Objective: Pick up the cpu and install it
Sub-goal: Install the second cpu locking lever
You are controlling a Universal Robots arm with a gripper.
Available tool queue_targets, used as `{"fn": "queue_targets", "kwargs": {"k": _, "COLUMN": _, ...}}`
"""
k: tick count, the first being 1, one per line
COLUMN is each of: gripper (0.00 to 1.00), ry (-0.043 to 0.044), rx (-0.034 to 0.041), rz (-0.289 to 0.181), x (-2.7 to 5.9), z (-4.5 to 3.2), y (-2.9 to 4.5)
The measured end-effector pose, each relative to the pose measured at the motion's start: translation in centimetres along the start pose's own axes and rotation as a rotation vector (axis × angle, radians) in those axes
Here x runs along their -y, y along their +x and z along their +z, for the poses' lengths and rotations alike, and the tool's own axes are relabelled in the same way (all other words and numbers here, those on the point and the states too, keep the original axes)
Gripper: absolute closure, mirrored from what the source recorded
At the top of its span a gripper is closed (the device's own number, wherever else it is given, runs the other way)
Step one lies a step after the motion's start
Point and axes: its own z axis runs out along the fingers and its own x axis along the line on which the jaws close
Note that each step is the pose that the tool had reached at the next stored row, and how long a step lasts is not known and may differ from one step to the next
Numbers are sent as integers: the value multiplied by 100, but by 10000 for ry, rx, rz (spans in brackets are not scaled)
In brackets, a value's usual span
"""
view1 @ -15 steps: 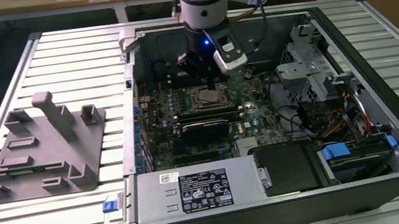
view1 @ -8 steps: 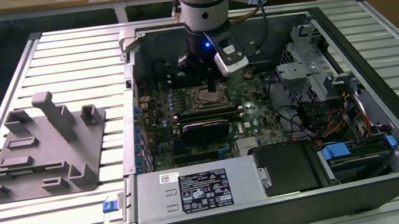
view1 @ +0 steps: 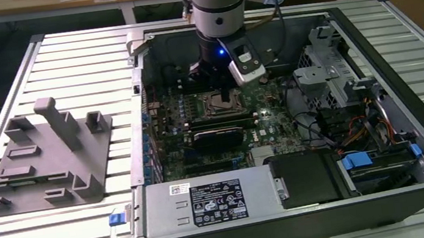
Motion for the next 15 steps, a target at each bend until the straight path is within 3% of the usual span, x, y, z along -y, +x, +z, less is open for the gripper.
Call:
{"fn": "queue_targets", "kwargs": {"k": 5, "gripper": 89, "ry": 26, "rx": -117, "rz": -41, "x": 42, "z": 10, "y": -6}}
{"fn": "queue_targets", "kwargs": {"k": 12, "gripper": 89, "ry": 74, "rx": -345, "rz": -178, "x": 95, "z": 33, "y": -13}}
{"fn": "queue_targets", "kwargs": {"k": 15, "gripper": 89, "ry": 81, "rx": -388, "rz": -236, "x": 116, "z": 40, "y": -17}}
